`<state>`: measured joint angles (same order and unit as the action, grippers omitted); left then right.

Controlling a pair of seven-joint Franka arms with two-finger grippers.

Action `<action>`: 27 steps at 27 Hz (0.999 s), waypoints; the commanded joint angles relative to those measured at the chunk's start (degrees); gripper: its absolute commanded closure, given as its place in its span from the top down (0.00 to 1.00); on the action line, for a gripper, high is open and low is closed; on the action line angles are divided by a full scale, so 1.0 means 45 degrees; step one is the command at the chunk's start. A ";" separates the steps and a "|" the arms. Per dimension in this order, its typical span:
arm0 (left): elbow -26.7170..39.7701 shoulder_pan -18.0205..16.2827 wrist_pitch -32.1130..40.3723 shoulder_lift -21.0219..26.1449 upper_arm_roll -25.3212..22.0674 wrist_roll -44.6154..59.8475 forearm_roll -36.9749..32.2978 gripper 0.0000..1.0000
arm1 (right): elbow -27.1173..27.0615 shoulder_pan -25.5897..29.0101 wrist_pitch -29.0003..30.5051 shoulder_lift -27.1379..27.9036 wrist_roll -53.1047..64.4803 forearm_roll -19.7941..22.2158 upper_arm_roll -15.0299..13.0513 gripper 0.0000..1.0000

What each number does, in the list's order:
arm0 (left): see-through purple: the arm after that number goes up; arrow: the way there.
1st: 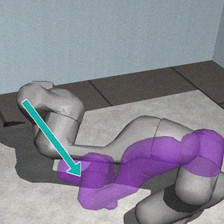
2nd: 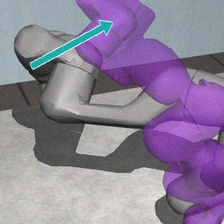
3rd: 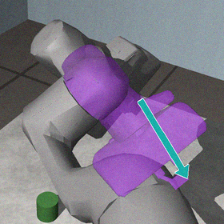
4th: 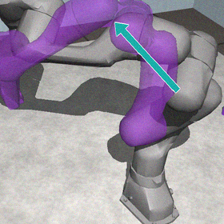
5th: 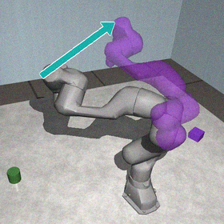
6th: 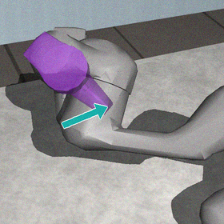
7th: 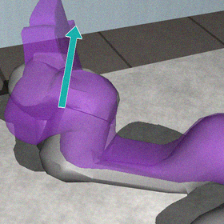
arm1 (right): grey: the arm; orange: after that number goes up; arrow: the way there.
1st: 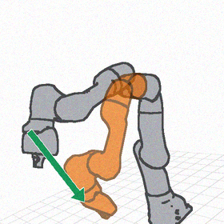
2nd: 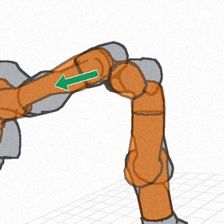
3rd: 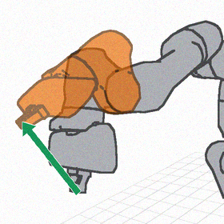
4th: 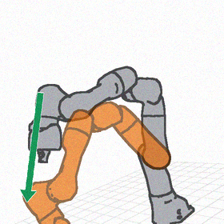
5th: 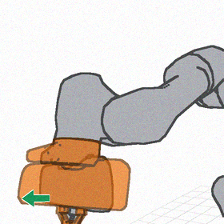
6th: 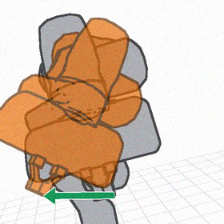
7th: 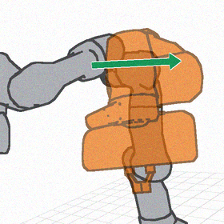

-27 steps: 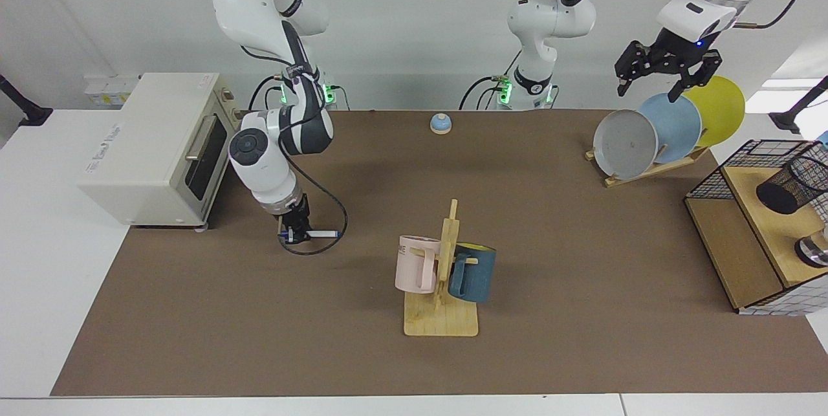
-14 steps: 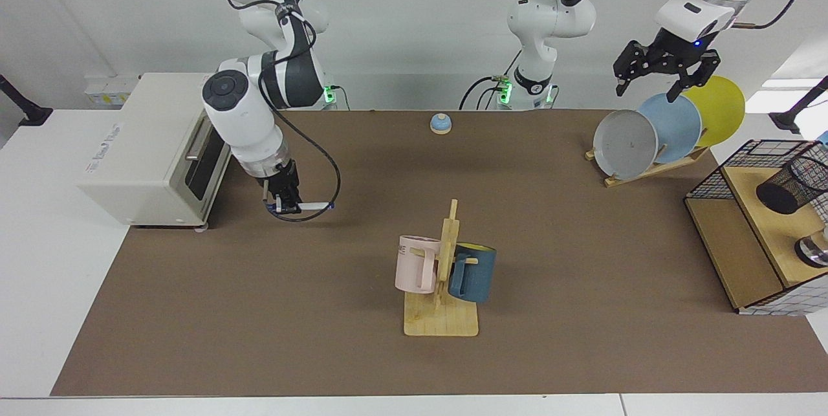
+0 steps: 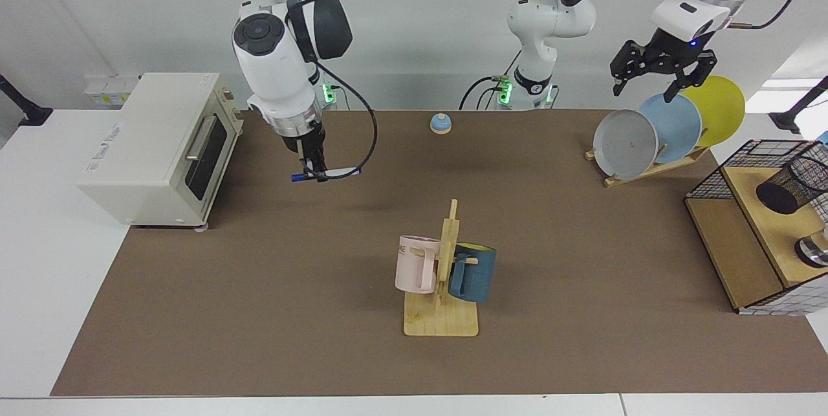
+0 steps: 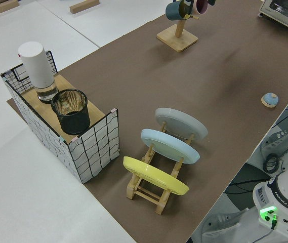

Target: Put markers into pen holder

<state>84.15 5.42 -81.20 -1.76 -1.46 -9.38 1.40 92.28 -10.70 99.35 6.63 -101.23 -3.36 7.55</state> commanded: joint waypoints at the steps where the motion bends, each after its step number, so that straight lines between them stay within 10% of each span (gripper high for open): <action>1: 0.0010 0.0220 -0.0041 -0.0117 0.0266 -0.0239 0.0118 1.00 | -0.0507 -0.0881 -0.0418 0.0089 -0.1525 -0.0424 0.0080 0.00; 27: 0.0789 0.1764 -0.3066 -0.0292 0.0872 -0.7423 0.2617 0.98 | -0.0448 -0.3343 0.1633 -0.0048 -0.3794 -0.1637 0.0276 0.00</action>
<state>84.41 13.03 -90.00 -1.72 2.11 -34.31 11.80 90.15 -24.55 104.78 6.50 -117.97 -9.75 8.83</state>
